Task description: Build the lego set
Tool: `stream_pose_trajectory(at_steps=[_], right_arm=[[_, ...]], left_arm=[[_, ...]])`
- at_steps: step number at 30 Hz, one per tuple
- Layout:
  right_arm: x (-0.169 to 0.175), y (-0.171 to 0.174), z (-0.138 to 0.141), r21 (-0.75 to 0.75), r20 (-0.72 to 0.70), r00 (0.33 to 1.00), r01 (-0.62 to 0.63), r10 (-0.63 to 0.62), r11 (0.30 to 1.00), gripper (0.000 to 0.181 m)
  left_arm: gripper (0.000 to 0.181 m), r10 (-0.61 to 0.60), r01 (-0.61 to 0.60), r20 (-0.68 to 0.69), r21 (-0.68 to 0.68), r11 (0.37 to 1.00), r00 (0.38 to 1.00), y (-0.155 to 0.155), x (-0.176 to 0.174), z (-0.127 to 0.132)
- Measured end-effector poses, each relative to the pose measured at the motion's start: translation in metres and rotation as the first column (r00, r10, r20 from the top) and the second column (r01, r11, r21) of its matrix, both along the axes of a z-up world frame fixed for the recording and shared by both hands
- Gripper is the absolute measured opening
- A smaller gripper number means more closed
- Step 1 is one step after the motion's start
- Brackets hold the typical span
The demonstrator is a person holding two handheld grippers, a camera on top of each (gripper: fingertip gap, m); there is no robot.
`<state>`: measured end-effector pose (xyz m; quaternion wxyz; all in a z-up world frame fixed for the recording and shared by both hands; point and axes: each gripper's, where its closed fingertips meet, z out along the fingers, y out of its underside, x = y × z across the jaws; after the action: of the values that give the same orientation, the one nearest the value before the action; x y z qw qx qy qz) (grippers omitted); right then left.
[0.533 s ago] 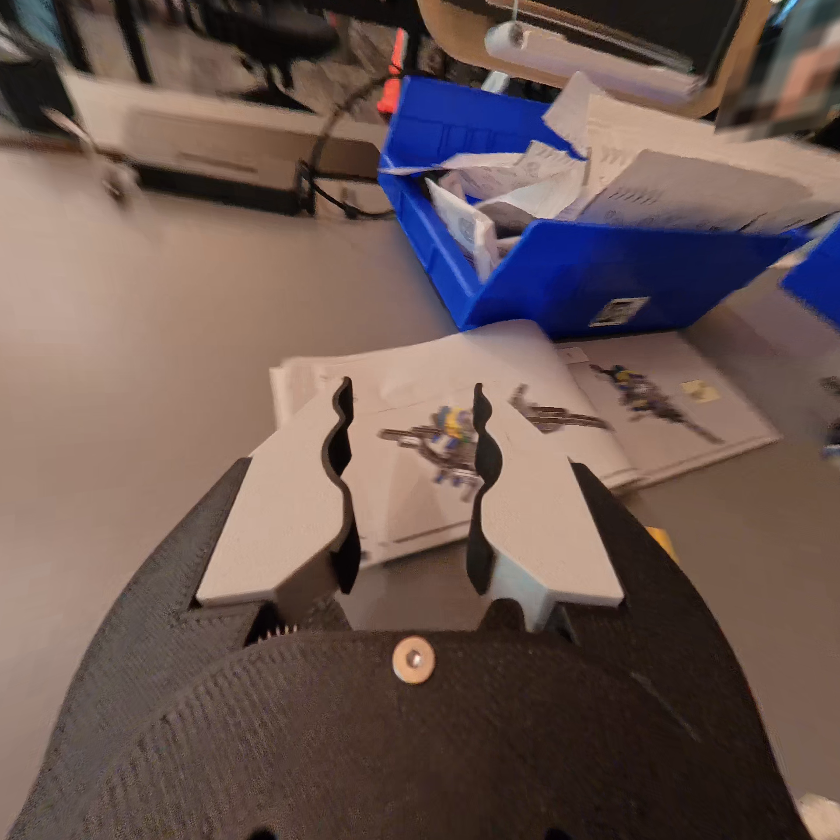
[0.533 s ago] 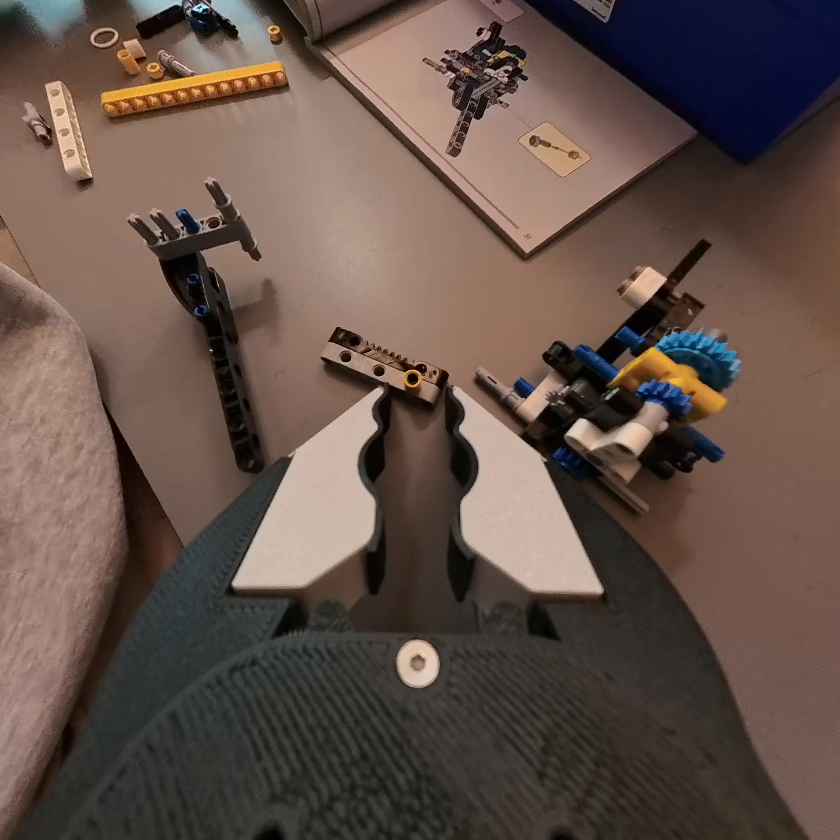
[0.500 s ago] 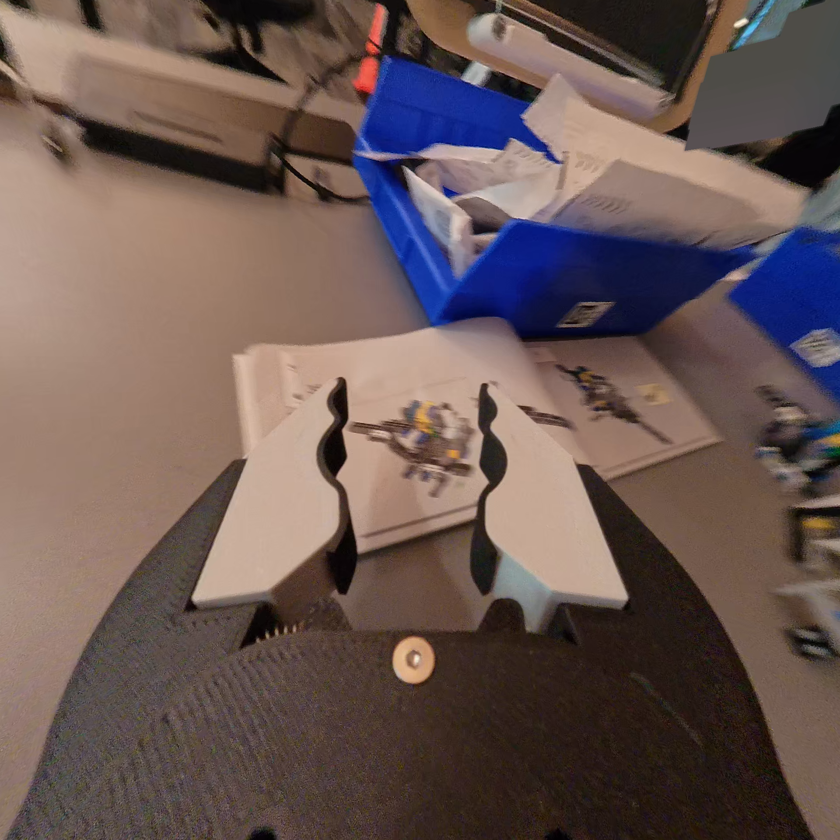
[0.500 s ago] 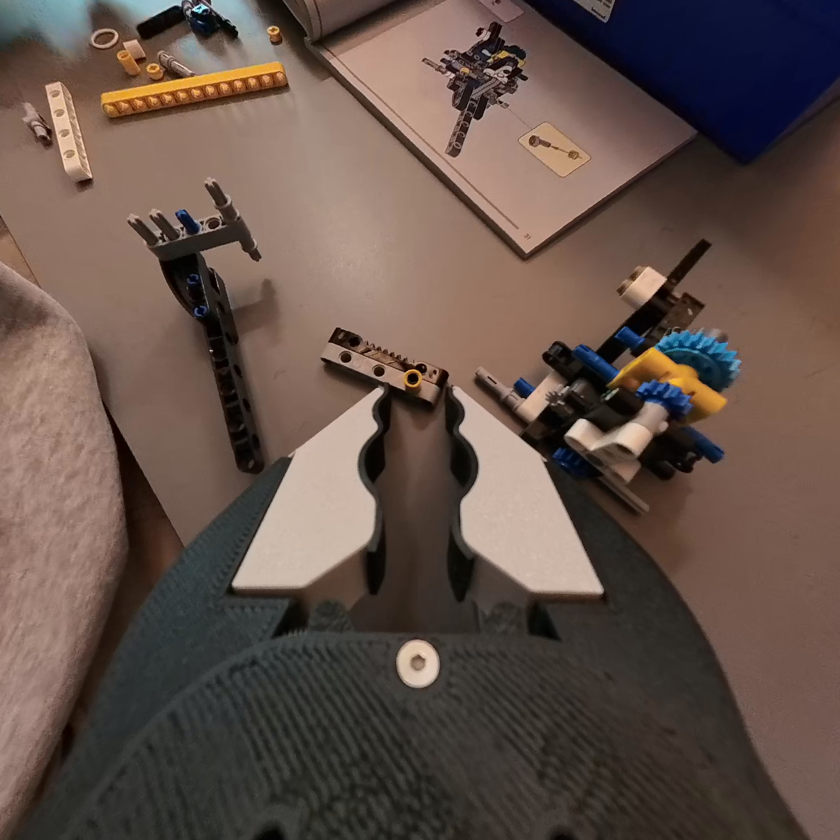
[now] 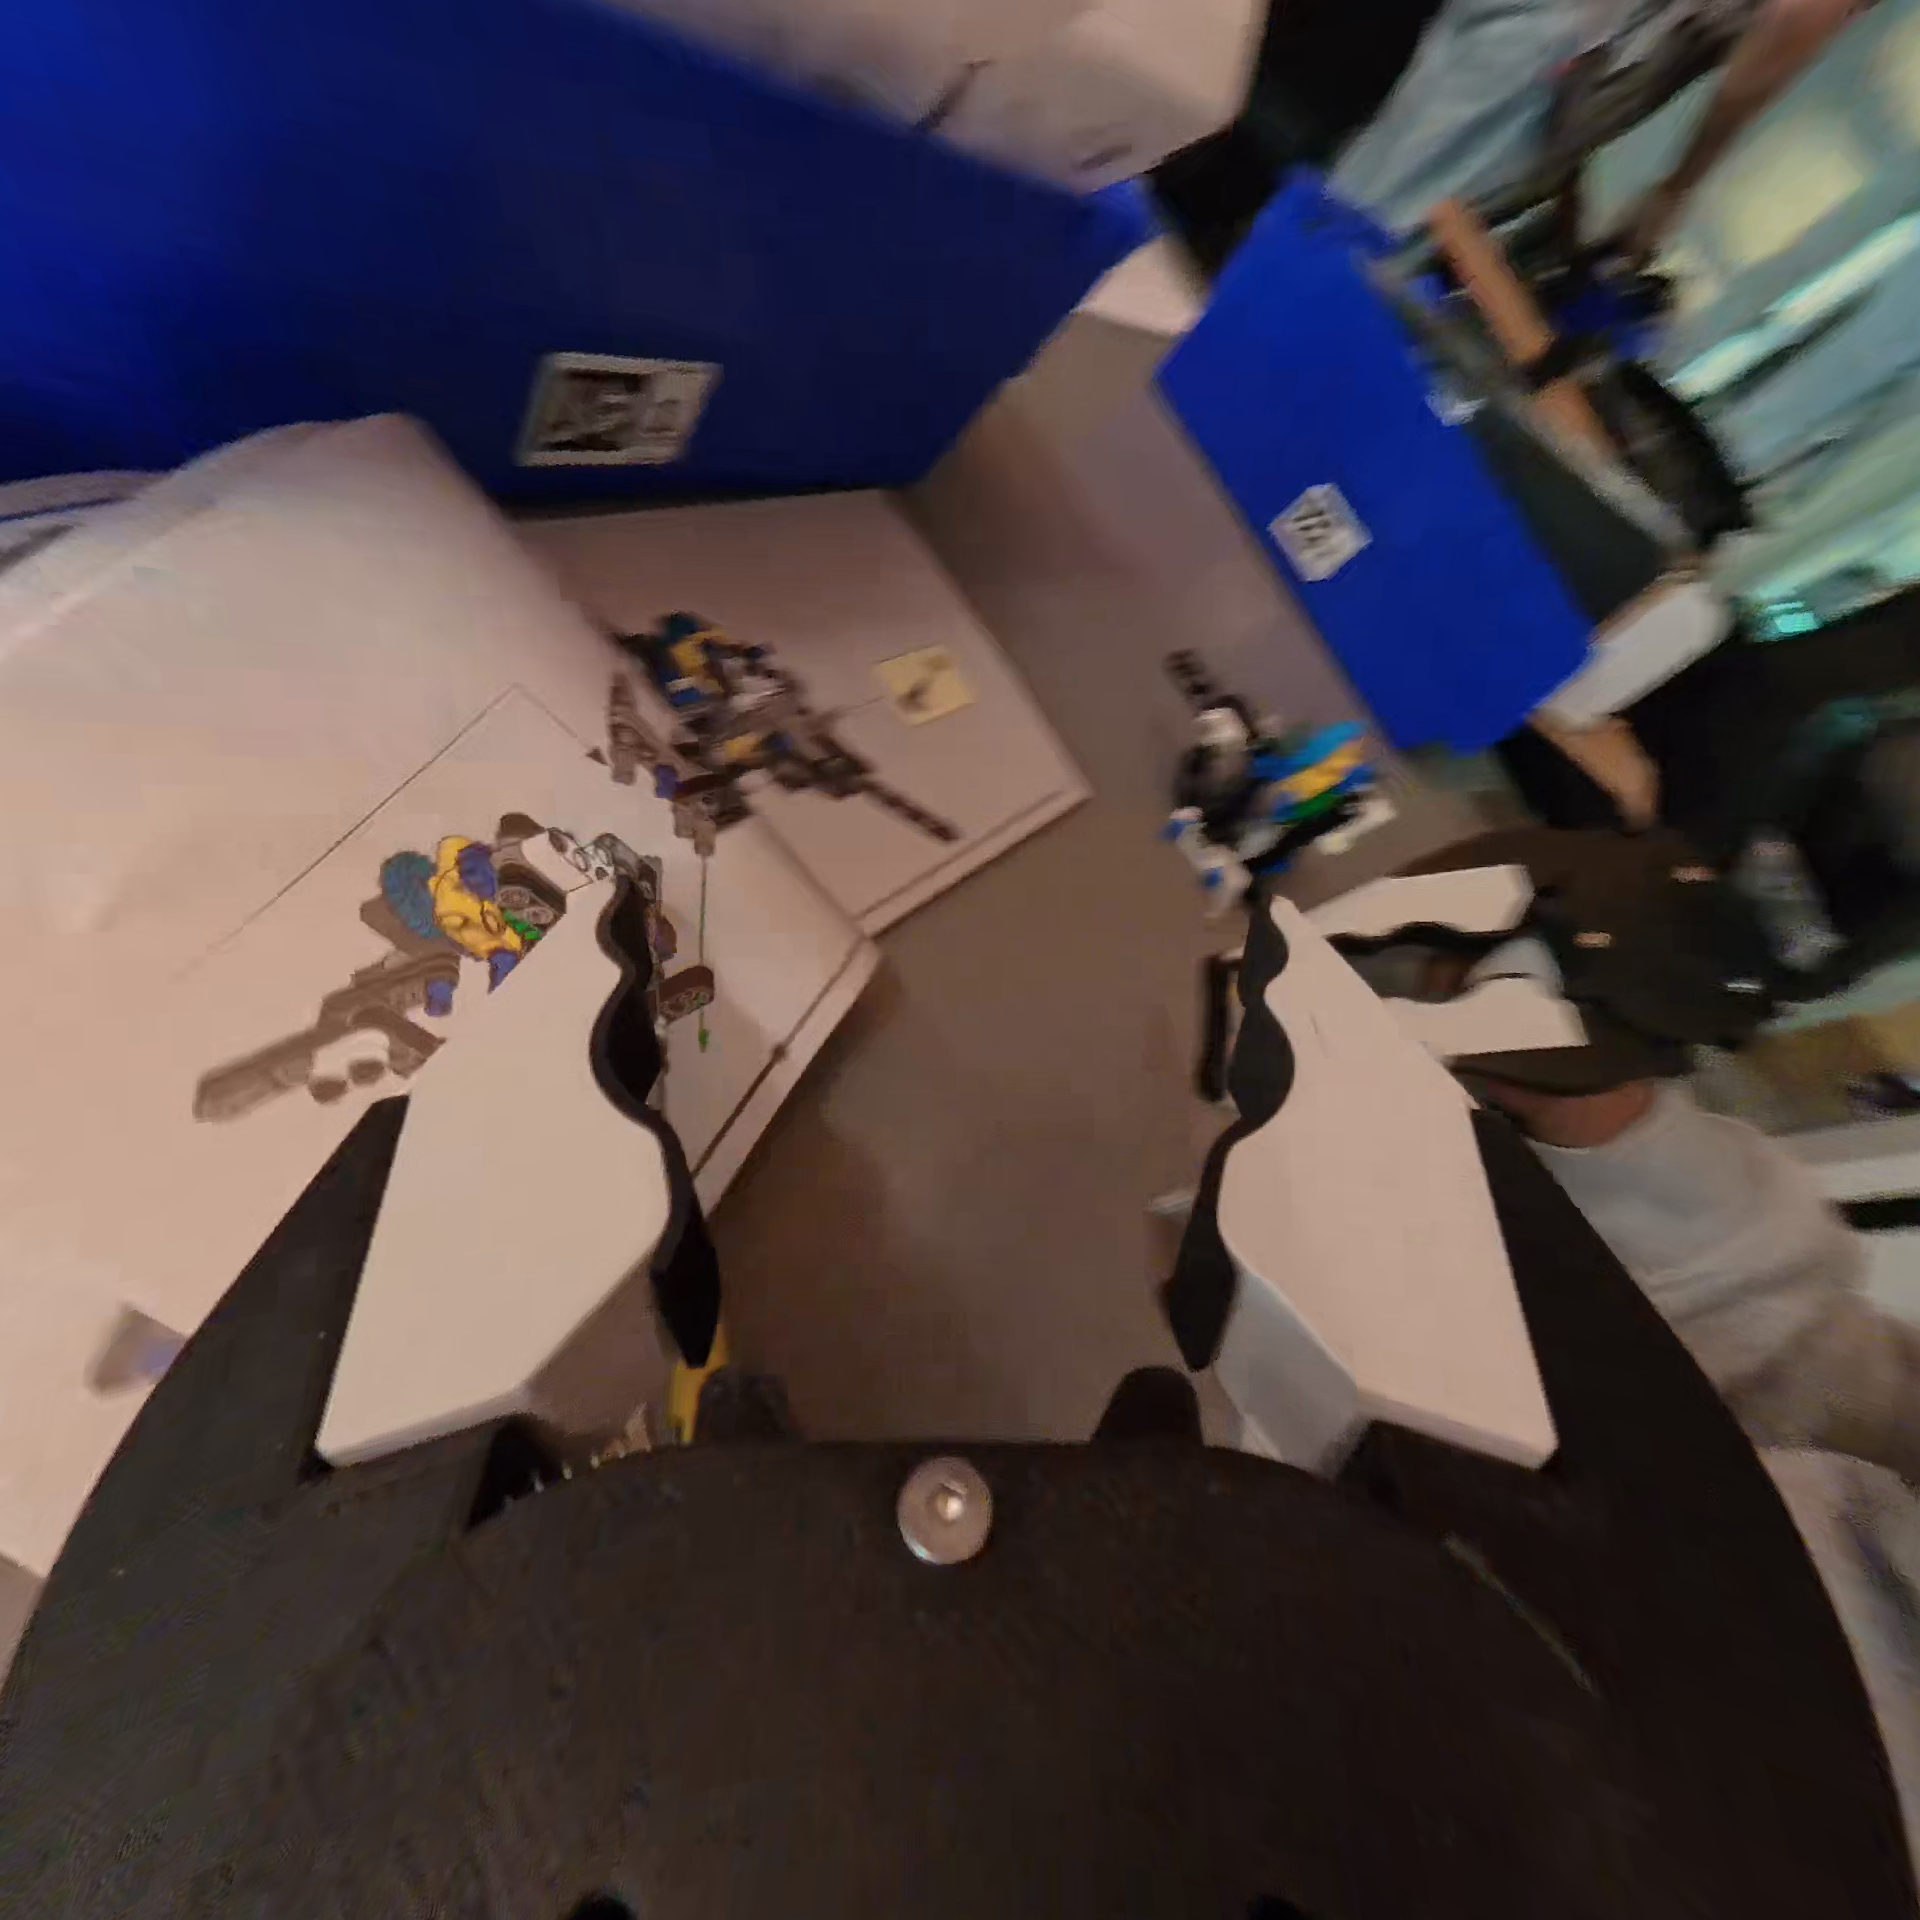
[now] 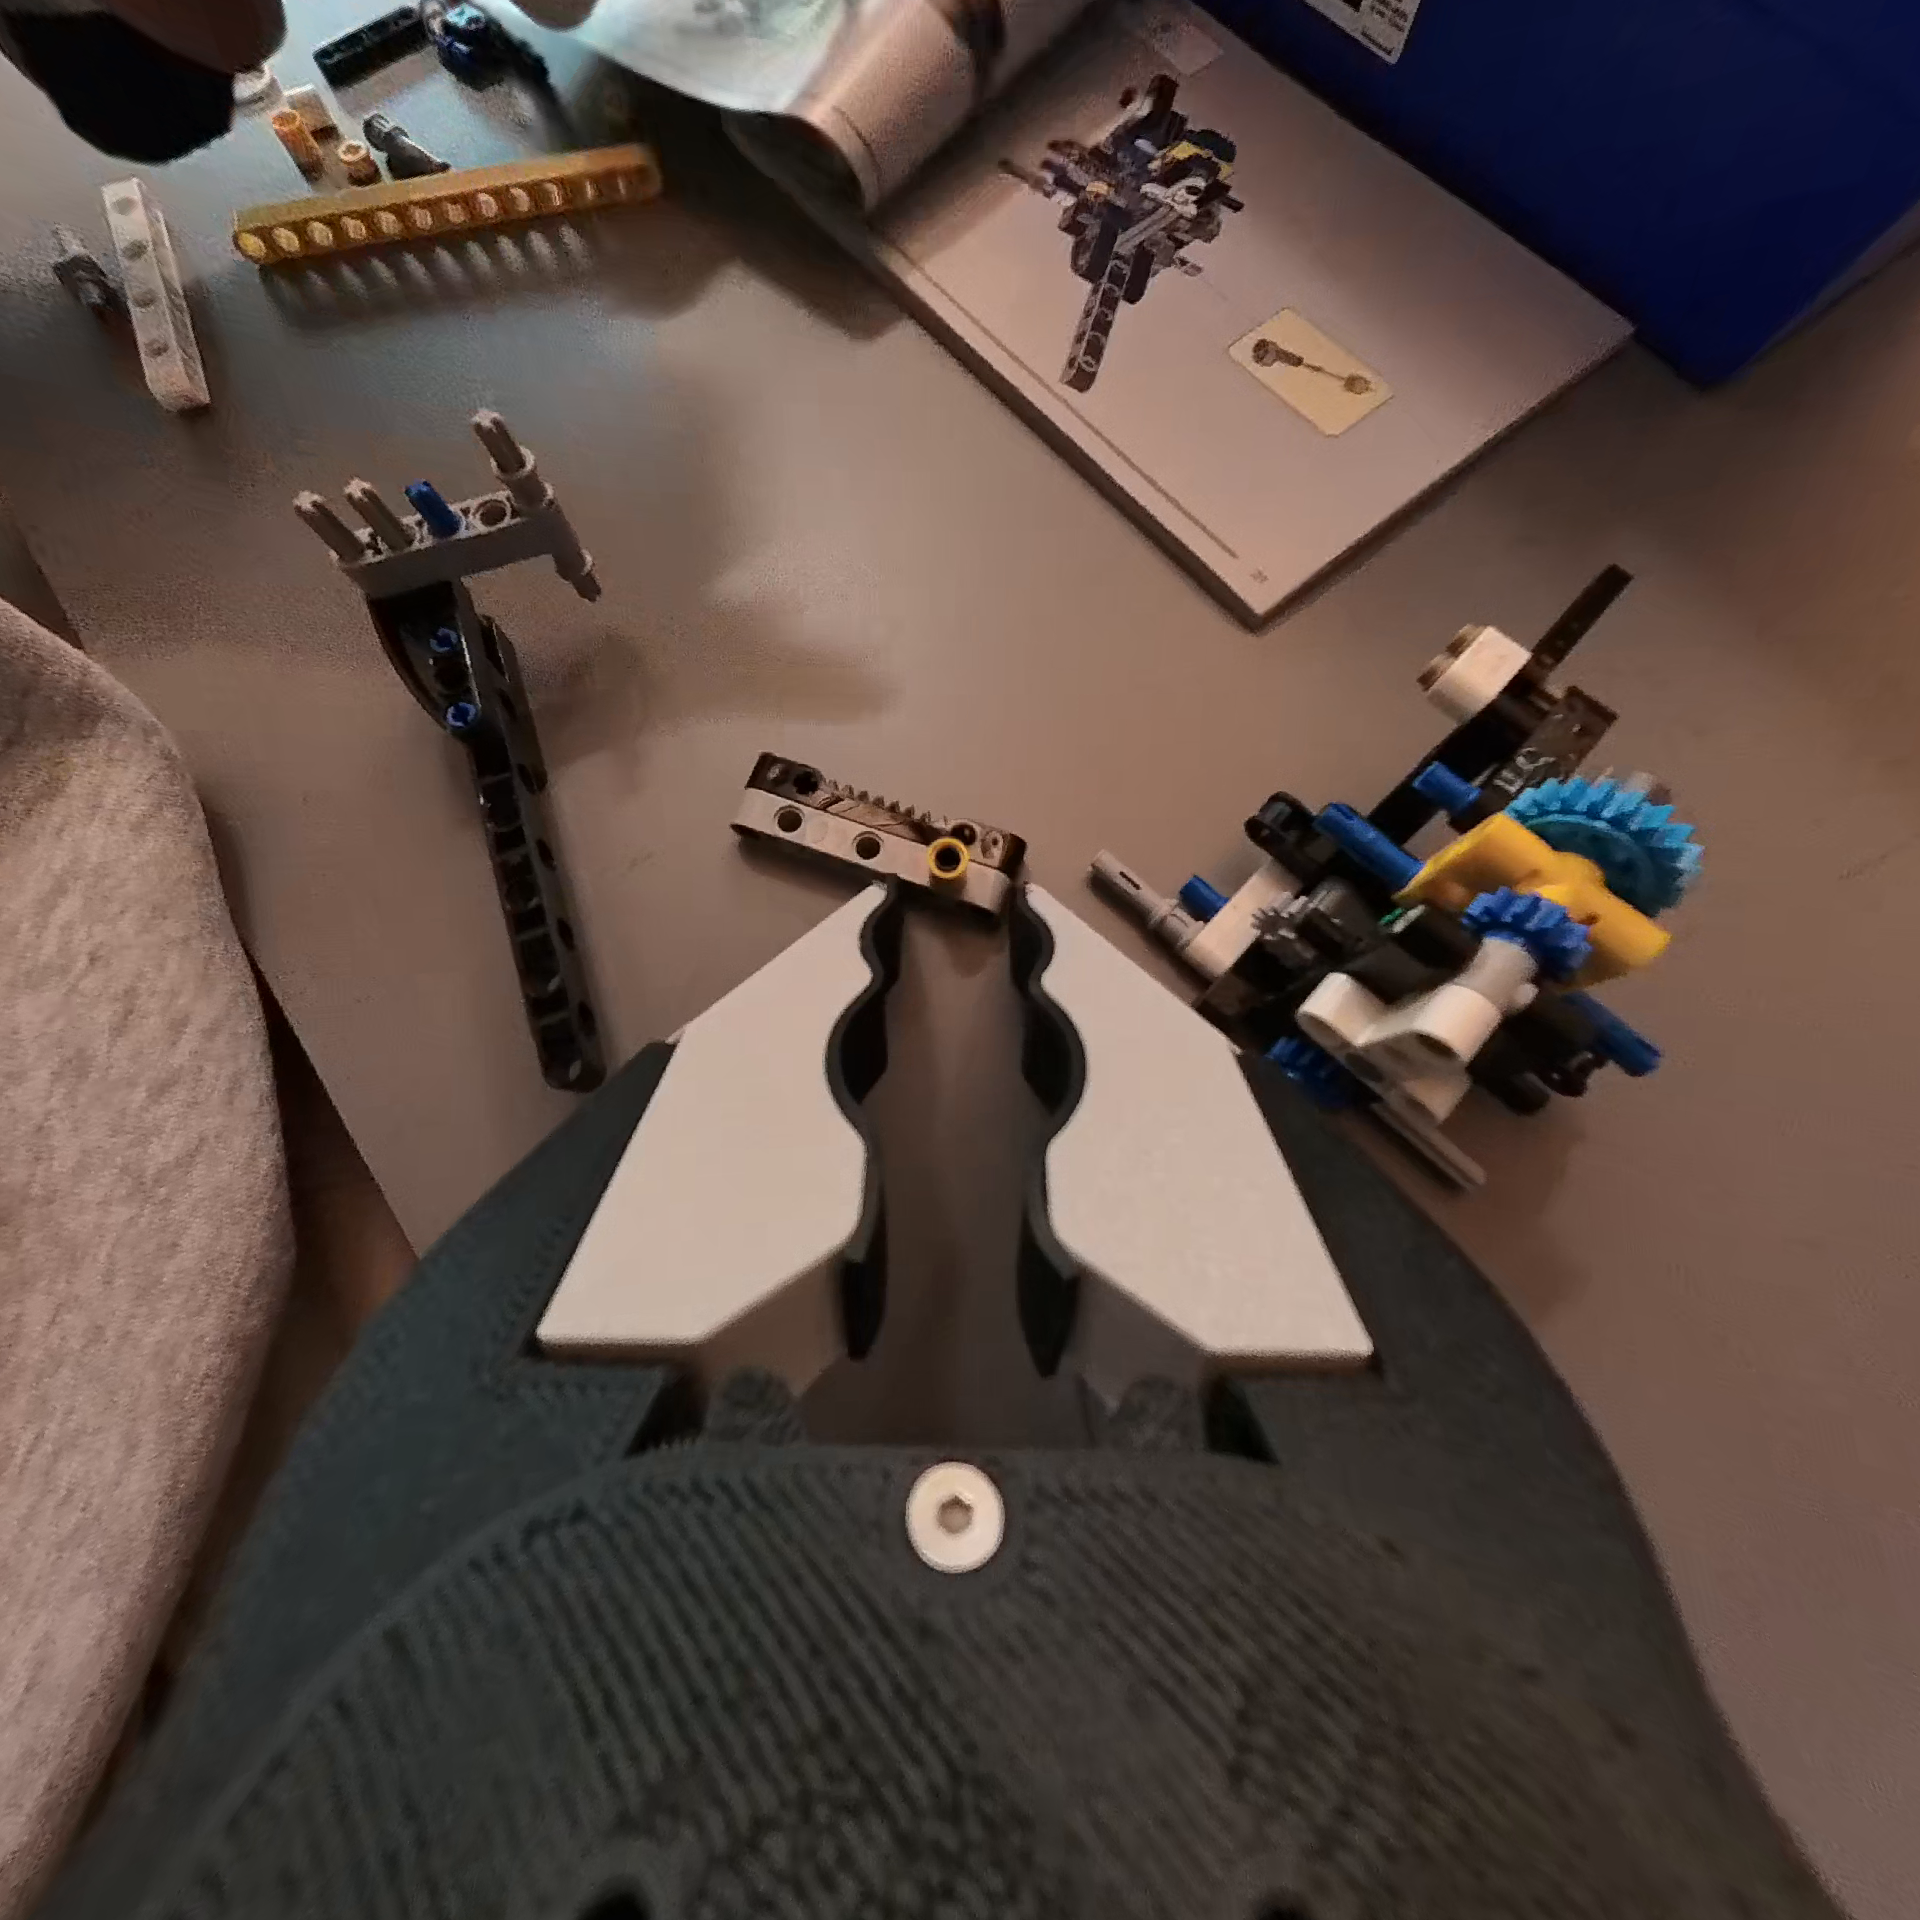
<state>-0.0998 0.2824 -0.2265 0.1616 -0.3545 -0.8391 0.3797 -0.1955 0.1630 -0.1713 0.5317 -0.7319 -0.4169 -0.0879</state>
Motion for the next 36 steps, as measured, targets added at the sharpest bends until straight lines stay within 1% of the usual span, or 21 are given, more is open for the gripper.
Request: stream_pose_trajectory(at_steps=[1,3,7,12,15,18,20,22,23,25,27,29,30,32,36], right_arm=[[0.0,0.0,0.0,0.001,-0.001,1.0,-0.001,0.001,1.0,0.019],[0.001,-0.001,0.0,-0.001,0.001,1.0,-0.002,0.002,1.0,0.018],[0.001,-0.002,0.0,0.003,-0.003,1.0,-0.002,0.002,1.0,0.017],[0.001,-0.002,0.0,0.0,0.0,1.0,-0.002,0.002,1.0,0.017],[0.001,-0.002,0.0,-0.001,0.001,1.0,-0.002,0.002,1.0,0.017],[0.001,-0.002,0.0,-0.002,0.002,1.0,-0.002,0.002,1.0,0.017],[0.001,-0.002,0.0,0.0,0.0,1.0,-0.003,0.003,1.0,0.017],[0.001,-0.002,0.0,0.001,-0.001,1.0,-0.004,0.004,1.0,0.017],[0.001,-0.002,0.0,0.001,-0.001,1.0,-0.004,0.004,1.0,0.017],[0.001,-0.002,0.0,-0.002,0.002,1.0,-0.004,0.004,1.0,0.017],[0.001,-0.002,0.0,-0.005,0.005,1.0,-0.003,0.003,1.0,0.017],[0.001,-0.002,0.0,-0.005,0.005,1.0,-0.003,0.003,1.0,0.017],[0.001,-0.002,0.0,-0.004,0.003,1.0,-0.004,0.004,1.0,0.017],[0.001,-0.002,0.0,-0.003,0.003,1.0,-0.004,0.004,1.0,0.017],[0.001,-0.002,0.0,0.0,0.001,1.0,-0.004,0.004,1.0,0.017]], left_arm=[[0.11,-0.025,0.025,0.003,0.059,0.998,1.0,0.008,0.006,0.008],[0.108,-0.048,0.048,-0.004,0.128,0.991,0.999,0.017,0.012,0.015],[0.108,-0.066,0.066,-0.009,0.143,0.988,0.998,0.017,0.012,0.015],[0.108,-0.021,0.03,-0.079,0.114,0.993,0.997,0.005,0.002,0.025],[0.108,-0.016,0.026,-0.098,0.104,0.994,0.995,0.006,0.0,0.029],[0.108,-0.025,0.033,-0.098,0.082,0.996,0.995,0.014,-0.001,0.029],[0.108,0.009,-0.004,-0.129,0.04,0.999,0.992,0.01,-0.007,0.032],[0.109,0.129,-0.142,-0.201,-0.053,0.988,0.971,-0.015,-0.023,0.034],[0.111,0.196,-0.225,-0.24,-0.1,0.969,0.951,-0.033,-0.032,0.034],[0.117,0.319,-0.38,-0.283,-0.196,0.904,0.904,-0.071,-0.045,0.026],[0.125,0.402,-0.47,-0.259,-0.314,0.825,0.878,-0.104,-0.05,0.003],[0.128,0.454,-0.487,-0.181,-0.406,0.773,0.872,-0.121,-0.048,-0.023],[0.128,0.459,-0.468,-0.132,-0.434,0.77,0.879,-0.121,-0.045,-0.034],[0.127,0.436,-0.422,-0.074,-0.437,0.794,0.897,-0.109,-0.038,-0.043],[0.128,0.367,-0.351,-0.026,-0.362,0.863,0.93,-0.071,-0.033,-0.038]])
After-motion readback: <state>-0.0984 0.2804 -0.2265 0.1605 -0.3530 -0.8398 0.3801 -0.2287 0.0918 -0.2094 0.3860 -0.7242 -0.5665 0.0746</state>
